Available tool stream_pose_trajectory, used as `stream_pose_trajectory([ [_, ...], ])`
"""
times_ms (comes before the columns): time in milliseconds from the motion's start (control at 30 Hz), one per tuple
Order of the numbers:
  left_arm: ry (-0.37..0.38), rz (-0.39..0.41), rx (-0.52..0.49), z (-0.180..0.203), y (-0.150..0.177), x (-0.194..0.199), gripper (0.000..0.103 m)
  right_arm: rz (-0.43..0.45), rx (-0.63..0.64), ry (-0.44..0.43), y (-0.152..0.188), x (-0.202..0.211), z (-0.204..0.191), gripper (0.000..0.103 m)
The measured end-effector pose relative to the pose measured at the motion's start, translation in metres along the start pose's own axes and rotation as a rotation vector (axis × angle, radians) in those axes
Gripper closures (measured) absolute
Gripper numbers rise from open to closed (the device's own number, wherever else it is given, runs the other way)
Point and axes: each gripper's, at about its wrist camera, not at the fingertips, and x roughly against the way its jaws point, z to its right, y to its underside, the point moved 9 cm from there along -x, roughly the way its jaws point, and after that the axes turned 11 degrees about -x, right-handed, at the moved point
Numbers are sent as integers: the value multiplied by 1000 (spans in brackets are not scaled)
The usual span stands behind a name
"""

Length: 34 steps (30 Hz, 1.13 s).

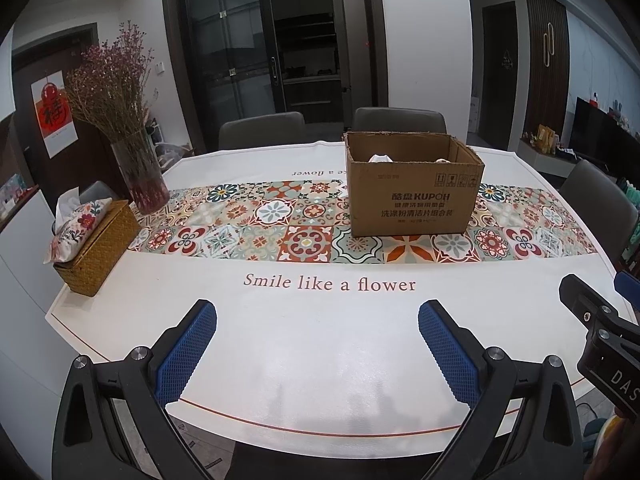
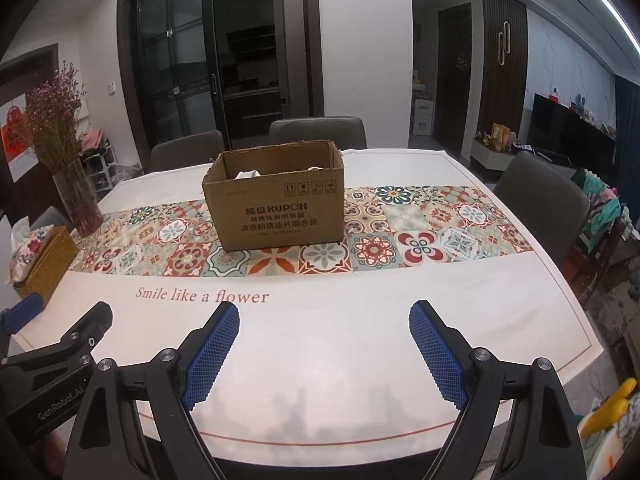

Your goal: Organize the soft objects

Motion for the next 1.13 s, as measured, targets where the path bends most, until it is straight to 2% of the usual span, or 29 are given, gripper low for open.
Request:
stream_pose_trajectory([
  [600, 26, -18, -10, 3, 2, -3, 0, -3, -4, -5, 0, -1, 0, 15],
  [1133, 6, -32, -23, 4, 3, -6, 0, -4, -5, -4, -1, -1, 1, 15],
])
